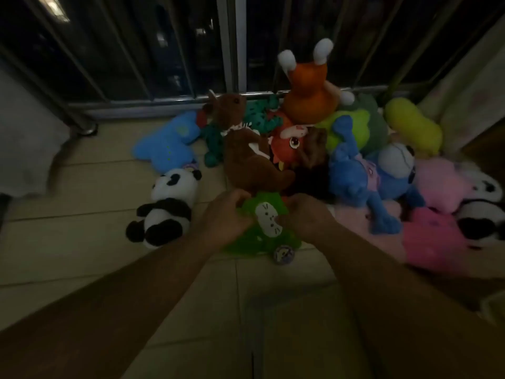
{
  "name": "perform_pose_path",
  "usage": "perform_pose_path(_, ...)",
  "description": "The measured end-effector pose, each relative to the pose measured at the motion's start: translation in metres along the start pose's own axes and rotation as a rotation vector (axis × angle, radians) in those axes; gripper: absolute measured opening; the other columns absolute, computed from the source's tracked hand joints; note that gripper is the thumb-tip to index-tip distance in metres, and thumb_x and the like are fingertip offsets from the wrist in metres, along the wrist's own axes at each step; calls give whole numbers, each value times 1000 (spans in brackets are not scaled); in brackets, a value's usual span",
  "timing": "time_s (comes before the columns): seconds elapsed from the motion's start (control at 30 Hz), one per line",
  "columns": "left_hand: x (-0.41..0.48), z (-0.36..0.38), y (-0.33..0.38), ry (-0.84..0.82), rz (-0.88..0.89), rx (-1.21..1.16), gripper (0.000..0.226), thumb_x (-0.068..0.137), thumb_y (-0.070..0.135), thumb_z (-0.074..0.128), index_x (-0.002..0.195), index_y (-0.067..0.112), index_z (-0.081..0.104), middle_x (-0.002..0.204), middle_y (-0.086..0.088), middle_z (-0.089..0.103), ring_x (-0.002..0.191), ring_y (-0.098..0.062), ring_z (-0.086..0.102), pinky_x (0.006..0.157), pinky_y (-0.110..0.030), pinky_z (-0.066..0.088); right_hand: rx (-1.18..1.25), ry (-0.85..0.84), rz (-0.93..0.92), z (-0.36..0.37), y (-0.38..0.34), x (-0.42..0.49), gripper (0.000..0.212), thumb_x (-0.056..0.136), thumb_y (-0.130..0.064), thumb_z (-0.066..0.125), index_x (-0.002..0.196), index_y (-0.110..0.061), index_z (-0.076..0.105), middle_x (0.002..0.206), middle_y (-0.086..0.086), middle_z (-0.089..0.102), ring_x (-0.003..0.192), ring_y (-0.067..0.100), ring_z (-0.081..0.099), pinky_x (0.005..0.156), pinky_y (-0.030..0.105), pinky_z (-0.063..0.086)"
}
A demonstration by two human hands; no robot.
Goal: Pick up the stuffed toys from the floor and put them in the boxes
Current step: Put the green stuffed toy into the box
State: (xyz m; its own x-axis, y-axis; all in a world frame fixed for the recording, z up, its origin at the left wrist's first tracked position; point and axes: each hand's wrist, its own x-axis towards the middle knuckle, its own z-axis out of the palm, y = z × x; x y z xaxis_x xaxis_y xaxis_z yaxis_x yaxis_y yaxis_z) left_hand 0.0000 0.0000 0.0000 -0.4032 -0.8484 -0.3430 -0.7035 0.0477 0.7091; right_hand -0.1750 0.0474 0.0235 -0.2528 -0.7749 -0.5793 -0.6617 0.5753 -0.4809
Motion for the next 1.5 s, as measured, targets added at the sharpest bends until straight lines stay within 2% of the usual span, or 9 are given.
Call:
perform_pose_path(0.17,37,30,-37,-116,-73,81,74,67,43,78,131,31,43,125,0,53,107,-19,56,85,-37,51,-189,-142,68,21,1,52,52,81,-31,74,125,-8,58,122,9,61,110,23,59,83,29,50)
perform_pose_path(0.4,41,67,-79,-250,-169,194,111,65,57,71,147,42,-3,141,-12,39,122,-34,46,99,-44,44,-286,-281,189,54,11,80,85,80,-26,77,146,-4,27,148,17,36,135,34,38,109,41,38)
perform_pose_path(0.57,43,53,-69,-181,-121,166,111,65,44,79,147,41,4,131,-15,45,115,-34,50,89,-36,45,-171,-183,199,68,11,84,120,48,-44,91,145,-7,30,146,13,39,131,32,43,104,42,44)
perform_pose_path(0.7,37,30,-47,-155,-31,185,103,65,36,82,146,37,18,130,-12,46,115,-30,50,90,-35,46,-55,-124,173,50,3,66,87,69,-28,84,140,-5,39,141,13,45,128,30,46,103,39,45)
perform_pose_path(0.93,18,-10,-6,-130,53,171,80,68,30,81,136,29,38,114,2,53,91,-10,52,66,-24,44,320,8,73,18,10,24,81,65,-17,84,132,-15,39,124,6,57,114,27,54,87,36,49)
perform_pose_path(1.1,-4,-45,42,-148,21,37,64,69,30,80,123,32,47,103,5,60,85,-11,60,67,-26,52,542,98,-66,-17,9,-26,52,78,-40,72,121,-22,51,107,-4,58,96,17,58,86,33,50)
perform_pose_path(1.2,-24,-55,77,-139,94,20,63,67,33,82,119,36,46,102,10,58,86,-7,59,62,-22,48,555,173,-150,-43,13,-61,70,66,-56,70,127,-26,53,118,-2,64,100,19,63,90,42,54)
perform_pose_path(1.33,-61,-51,120,-156,159,-4,67,65,51,80,117,41,39,98,23,50,86,0,55,62,-18,44,512,254,-201,-78,29,-109,61,81,-48,69,133,-26,44,119,-6,53,96,13,57,77,26,49)
perform_pose_path(1.5,-110,2,137,-114,289,81,78,61,73,66,124,37,36,116,14,51,98,-7,57,75,-26,53,330,472,-146,-82,67,-145,70,62,-76,60,119,-36,48,122,3,55,104,23,60,88,45,53)
